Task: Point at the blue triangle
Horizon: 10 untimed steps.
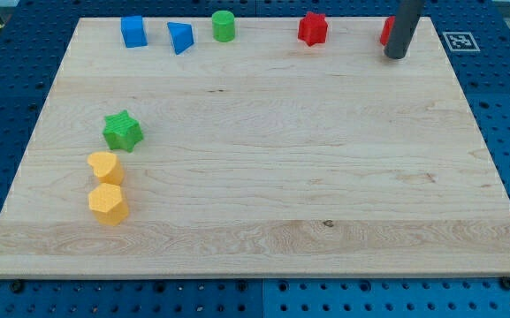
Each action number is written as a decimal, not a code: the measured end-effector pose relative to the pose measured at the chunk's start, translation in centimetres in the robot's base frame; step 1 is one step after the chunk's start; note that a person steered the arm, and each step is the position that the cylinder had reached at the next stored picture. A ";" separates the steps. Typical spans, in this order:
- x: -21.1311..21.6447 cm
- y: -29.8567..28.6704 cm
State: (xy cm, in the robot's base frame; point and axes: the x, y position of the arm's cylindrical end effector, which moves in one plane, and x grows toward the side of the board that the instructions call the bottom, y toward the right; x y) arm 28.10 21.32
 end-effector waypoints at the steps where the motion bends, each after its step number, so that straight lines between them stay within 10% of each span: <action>1: -0.8 0.0; 7: 7.4 -15.4; 10: 4.7 -26.1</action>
State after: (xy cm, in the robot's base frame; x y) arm 32.83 -4.73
